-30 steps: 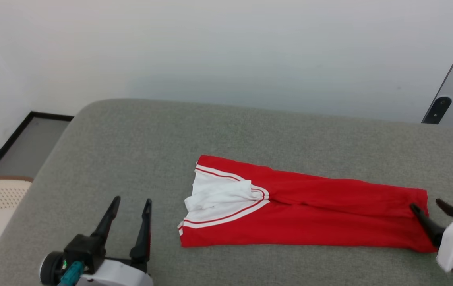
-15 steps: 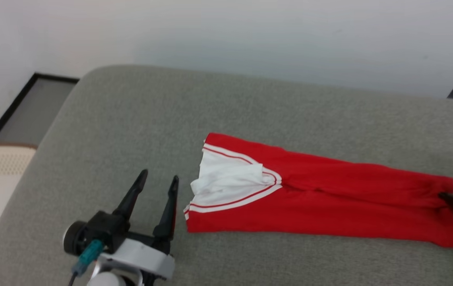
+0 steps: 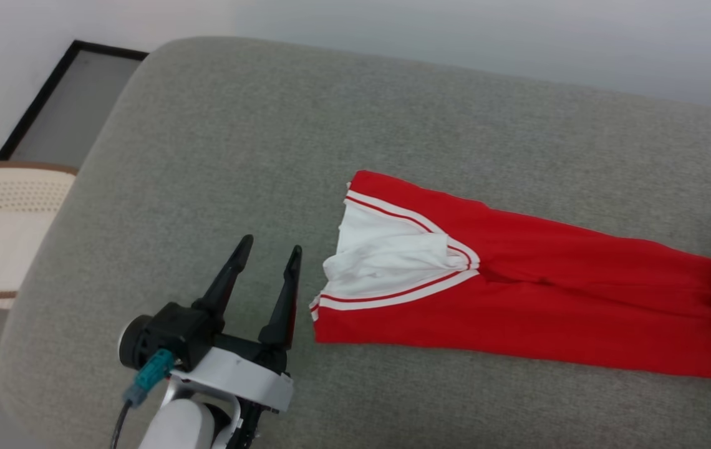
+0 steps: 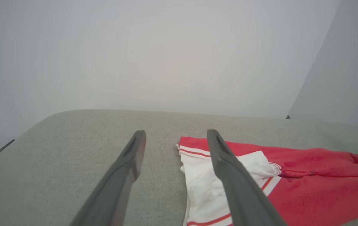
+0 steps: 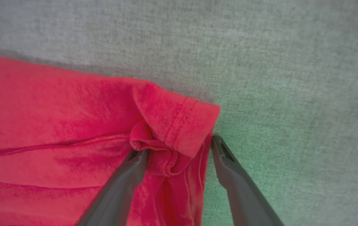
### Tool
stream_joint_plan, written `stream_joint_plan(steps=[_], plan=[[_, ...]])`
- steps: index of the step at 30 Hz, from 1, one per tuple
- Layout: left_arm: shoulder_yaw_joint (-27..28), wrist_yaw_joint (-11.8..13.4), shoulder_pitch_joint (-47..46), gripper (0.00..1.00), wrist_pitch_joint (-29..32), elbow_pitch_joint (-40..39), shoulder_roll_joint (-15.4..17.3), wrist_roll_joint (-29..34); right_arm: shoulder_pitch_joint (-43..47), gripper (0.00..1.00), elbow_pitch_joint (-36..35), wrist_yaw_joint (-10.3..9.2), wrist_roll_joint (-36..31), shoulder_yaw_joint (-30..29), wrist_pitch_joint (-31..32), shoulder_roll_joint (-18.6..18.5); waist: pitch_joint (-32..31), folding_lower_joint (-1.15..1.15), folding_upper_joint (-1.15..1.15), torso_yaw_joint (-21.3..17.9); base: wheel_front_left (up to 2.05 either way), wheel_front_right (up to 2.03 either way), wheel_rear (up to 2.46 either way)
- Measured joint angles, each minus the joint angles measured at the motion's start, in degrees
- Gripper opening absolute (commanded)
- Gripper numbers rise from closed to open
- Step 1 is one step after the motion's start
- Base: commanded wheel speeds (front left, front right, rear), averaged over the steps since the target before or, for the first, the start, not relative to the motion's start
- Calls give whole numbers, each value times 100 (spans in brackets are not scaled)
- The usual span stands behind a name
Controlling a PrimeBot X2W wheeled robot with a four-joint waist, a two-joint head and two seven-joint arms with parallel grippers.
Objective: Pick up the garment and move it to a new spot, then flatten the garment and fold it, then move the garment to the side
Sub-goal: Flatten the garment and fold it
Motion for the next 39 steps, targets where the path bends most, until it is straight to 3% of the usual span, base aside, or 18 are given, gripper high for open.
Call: stream_joint_plan(steps=[3,4,5,20,30,39], plan=[[-5,0,-8,100,0,29,7,-23,-108,100,247,-9,19,-97,147,41,53,0,0,85,0,0,0],[-4,0,-8,100,0,37,9,-35,-141,24,283,-26,20,-101,207,41,62,0,0,102,0,0,0],[1,0,-9,100,0,42,14,-35,-172,0,316,-34,-2,-97,242,42,65,0,0,109,0,0,0],[89,0,-1,100,0,34,70,-142,-225,0,439,12,-80,-202,-328,114,-73,0,0,-3,0,0,0],[126,0,112,100,0,64,188,-175,-267,0,985,7,-411,-347,-651,-498,-236,0,0,-121,0,0,0],[189,-1,298,100,-1,114,219,-181,-373,0,777,1,-341,-349,-582,-244,-479,0,0,-388,0,0,0]])
